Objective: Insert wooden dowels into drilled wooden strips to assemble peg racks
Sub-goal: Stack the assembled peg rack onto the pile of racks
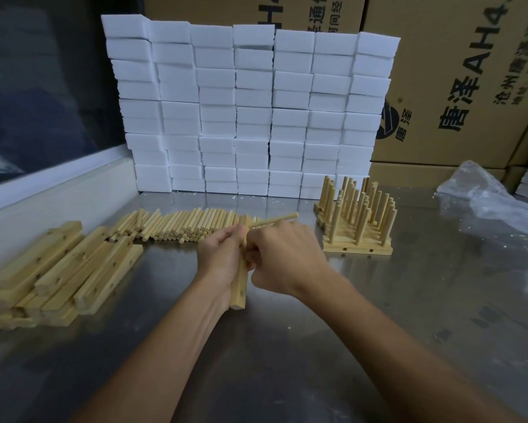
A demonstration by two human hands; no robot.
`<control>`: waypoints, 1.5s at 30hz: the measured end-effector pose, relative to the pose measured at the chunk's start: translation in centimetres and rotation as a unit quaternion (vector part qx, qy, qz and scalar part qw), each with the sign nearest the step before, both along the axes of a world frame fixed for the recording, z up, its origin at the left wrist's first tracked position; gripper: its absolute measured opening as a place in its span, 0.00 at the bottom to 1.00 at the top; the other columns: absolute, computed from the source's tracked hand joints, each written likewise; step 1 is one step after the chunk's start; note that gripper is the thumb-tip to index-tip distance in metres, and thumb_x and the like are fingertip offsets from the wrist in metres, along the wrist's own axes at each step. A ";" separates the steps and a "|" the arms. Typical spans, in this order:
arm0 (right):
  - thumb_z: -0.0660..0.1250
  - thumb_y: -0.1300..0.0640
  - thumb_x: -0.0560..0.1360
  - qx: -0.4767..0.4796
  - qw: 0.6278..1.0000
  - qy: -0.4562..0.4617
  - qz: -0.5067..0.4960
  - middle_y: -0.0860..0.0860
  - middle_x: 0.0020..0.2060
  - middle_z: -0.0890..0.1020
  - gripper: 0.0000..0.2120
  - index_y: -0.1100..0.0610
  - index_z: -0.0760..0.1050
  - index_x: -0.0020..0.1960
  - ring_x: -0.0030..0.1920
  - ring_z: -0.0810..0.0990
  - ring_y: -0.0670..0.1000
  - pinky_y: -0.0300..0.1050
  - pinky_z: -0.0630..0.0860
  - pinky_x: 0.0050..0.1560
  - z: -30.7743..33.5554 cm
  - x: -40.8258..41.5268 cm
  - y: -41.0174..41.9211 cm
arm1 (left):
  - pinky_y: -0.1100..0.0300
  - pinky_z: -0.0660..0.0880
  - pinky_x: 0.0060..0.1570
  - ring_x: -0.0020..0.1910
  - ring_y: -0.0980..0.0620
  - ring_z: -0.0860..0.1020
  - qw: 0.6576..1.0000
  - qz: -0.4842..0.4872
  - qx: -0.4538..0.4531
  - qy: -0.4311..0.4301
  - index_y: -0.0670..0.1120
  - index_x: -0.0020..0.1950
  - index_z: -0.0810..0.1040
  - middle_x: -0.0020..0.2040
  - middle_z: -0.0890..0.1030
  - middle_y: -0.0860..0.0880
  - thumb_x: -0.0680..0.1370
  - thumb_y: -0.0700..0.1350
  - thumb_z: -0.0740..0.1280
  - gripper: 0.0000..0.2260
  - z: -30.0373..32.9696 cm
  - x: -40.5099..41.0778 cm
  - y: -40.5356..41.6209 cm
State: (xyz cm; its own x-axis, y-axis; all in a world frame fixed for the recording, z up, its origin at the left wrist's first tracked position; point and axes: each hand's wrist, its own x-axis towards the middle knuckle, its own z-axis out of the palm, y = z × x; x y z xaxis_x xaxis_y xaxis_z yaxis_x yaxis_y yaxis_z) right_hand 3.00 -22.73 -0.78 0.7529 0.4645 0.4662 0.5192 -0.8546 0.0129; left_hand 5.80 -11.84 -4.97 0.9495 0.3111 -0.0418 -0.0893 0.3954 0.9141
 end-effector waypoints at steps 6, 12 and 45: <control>0.64 0.54 0.70 0.113 0.987 0.106 -0.042 0.52 0.40 0.84 0.06 0.55 0.79 0.40 0.43 0.79 0.58 0.45 0.71 0.39 -0.5 0.6 0.0 | 0.66 0.74 0.25 0.32 0.54 0.80 0.998 0.025 0.044 -0.026 0.44 0.49 0.81 0.39 0.81 0.46 0.79 0.40 0.69 0.01 -0.1 -0.2 -0.1; 0.65 0.57 0.69 0.196 0.965 0.166 -0.049 0.54 0.32 0.83 0.08 0.59 0.82 0.37 0.38 0.79 0.56 0.47 0.77 0.37 0.1 1.0 -0.6 | 0.68 0.75 0.26 0.26 0.62 0.78 0.996 0.023 0.063 -0.057 0.48 0.44 0.80 0.37 0.80 0.50 0.79 0.40 0.70 0.05 0.1 -0.4 -0.6; 0.72 0.53 0.76 0.275 0.943 0.173 0.070 0.46 0.33 0.82 0.05 0.54 0.84 0.46 0.34 0.78 0.45 0.35 0.74 0.35 -1.5 3.0 -3.0 | 0.58 0.75 0.29 0.37 0.48 0.80 0.998 0.062 -0.015 0.021 0.47 0.51 0.82 0.46 0.84 0.44 0.77 0.44 0.72 0.04 -0.1 0.3 2.7</control>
State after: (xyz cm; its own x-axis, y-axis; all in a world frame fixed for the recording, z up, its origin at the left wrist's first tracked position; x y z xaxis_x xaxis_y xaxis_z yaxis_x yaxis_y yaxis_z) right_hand 6.00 -25.70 -2.27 0.8541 0.3295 0.4024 0.5181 -0.6055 -0.6041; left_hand 6.10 -9.18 -5.04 0.9008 0.4245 -0.0916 -0.1013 0.4106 0.9062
